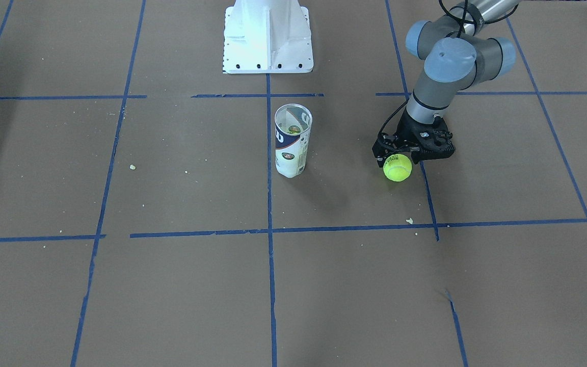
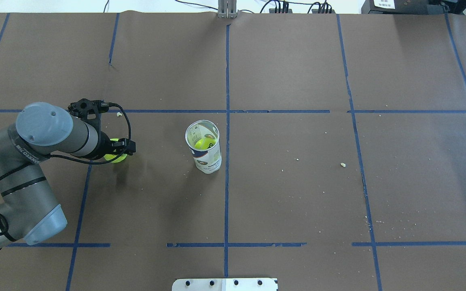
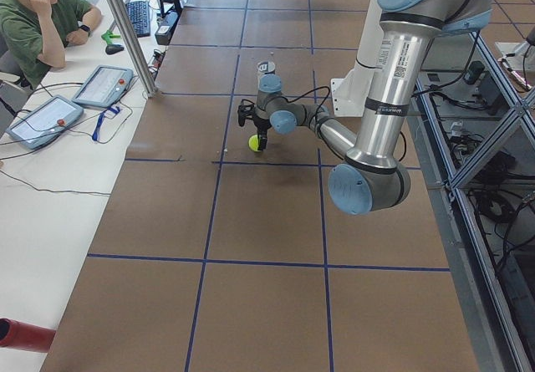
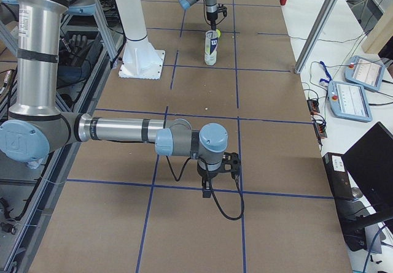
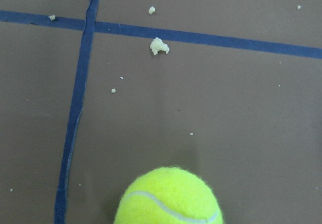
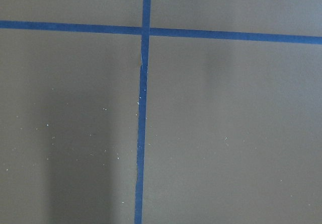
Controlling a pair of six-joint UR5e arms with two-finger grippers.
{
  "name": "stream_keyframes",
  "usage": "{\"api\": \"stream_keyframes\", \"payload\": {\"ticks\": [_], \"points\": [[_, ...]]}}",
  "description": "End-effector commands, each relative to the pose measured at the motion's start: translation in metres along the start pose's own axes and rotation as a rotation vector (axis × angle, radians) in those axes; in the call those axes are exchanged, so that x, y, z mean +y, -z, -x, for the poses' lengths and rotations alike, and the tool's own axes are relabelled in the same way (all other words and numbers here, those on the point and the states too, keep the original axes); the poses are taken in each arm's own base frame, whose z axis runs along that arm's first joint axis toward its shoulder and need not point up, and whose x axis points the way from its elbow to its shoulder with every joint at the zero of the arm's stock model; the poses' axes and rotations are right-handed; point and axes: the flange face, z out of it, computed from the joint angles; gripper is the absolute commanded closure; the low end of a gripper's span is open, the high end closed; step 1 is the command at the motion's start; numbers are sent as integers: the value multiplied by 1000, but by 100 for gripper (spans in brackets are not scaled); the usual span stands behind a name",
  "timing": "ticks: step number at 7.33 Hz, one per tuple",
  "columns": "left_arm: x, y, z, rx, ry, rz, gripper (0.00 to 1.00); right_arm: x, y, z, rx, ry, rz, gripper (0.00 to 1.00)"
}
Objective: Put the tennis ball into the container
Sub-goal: 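Close the left gripper around the tennis ball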
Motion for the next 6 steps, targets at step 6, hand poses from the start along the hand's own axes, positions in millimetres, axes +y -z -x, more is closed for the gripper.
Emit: {"api": "stream_keyframes", "payload": {"ticks": [6], "points": [[-3, -14, -5, -18, -1, -3, 0, 0, 0, 0, 0, -1, 1, 0]]}}
